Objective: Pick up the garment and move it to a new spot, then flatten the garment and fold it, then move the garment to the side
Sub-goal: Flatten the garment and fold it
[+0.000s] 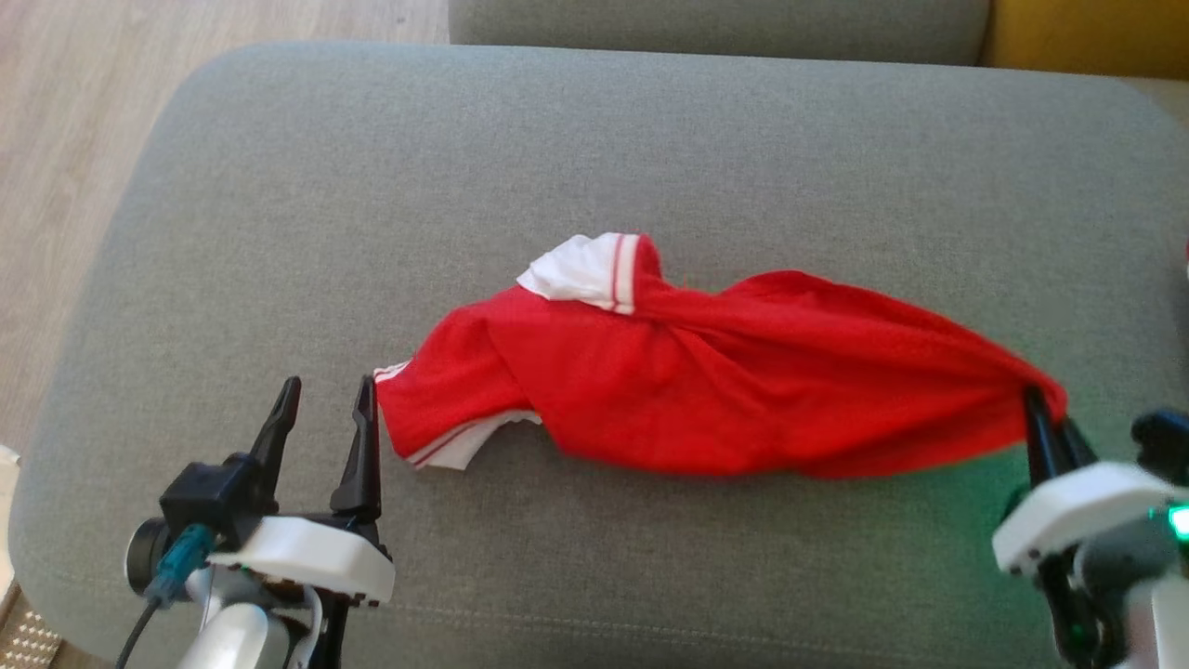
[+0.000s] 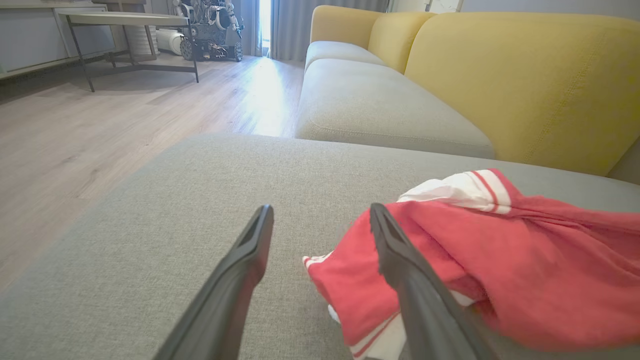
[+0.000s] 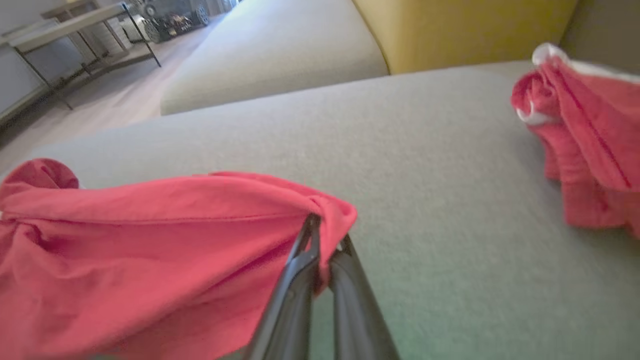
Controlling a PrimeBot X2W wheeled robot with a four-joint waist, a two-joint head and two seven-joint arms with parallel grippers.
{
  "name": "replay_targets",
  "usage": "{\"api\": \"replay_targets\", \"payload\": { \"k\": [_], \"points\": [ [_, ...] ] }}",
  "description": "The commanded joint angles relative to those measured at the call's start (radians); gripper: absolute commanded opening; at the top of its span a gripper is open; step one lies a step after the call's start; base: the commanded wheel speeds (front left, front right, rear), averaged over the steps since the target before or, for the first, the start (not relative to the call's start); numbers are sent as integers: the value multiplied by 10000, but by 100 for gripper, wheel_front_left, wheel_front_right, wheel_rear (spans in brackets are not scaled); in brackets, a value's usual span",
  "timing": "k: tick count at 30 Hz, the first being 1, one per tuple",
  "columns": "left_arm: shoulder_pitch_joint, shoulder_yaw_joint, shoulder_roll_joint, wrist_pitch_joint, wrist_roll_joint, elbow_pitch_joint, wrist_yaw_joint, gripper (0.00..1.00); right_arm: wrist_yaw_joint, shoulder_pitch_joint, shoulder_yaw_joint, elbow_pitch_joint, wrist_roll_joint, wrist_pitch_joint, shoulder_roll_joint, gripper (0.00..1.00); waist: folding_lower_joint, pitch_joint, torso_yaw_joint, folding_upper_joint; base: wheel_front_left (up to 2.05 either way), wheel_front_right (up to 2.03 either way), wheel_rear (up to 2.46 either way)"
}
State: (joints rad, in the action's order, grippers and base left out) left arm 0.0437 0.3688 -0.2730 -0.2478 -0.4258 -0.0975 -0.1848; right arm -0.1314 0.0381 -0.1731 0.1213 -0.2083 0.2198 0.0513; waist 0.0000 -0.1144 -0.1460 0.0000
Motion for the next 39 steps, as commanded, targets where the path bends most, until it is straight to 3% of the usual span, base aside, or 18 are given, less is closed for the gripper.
{"api": "replay_targets", "payload": {
  "k": [1, 6, 8, 11, 14, 21, 30, 39],
  "points": [
    [426, -493, -85, -104, -31, 291, 18, 100, 7, -65, 28, 81, -38, 82, 22, 0, 0, -59, 10, 0, 0, 0, 0],
    [471, -508, -67, -113, -33, 226, 55, 100, 7, -114, 0, 1309, -166, -91, -2, 0, 0, -86, 30, 0, 0, 0, 0],
    [481, -508, -65, -116, -33, 195, 75, 100, 7, 13, 137, 1836, -440, -361, -5, 100, 0, -77, 43, 0, 0, 0, 0],
    [483, -510, -77, -120, -16, 160, 92, 100, 7, 175, 419, 2242, -571, -783, -7, 100, 0, -36, 69, 0, 0, 0, 0],
    [465, -521, -99, -123, 8, 146, 78, 100, 7, 232, 517, 2077, 30, -1236, -8, 100, 0, 29, 105, 0, 0, 0, 0],
    [237, -490, -145, -108, 32, 134, -28, 100, 7, -30, 1281, 136, 214, -1703, -9, 100, 0, 386, 254, 0, 0, 0, 0],
    [-249, -348, -296, 150, 40, 200, -163, 100, 7, -746, 2124, -2271, 535, -1377, -10, 100, 0, 986, 527, 0, 0, 0, 0],
    [-412, -202, -343, 339, 3, 242, -202, 100, 7, -1413, 2287, -2909, 269, -1080, -10, 100, 0, 1161, 656, 0, 0, 0, 0]
  ]
}}
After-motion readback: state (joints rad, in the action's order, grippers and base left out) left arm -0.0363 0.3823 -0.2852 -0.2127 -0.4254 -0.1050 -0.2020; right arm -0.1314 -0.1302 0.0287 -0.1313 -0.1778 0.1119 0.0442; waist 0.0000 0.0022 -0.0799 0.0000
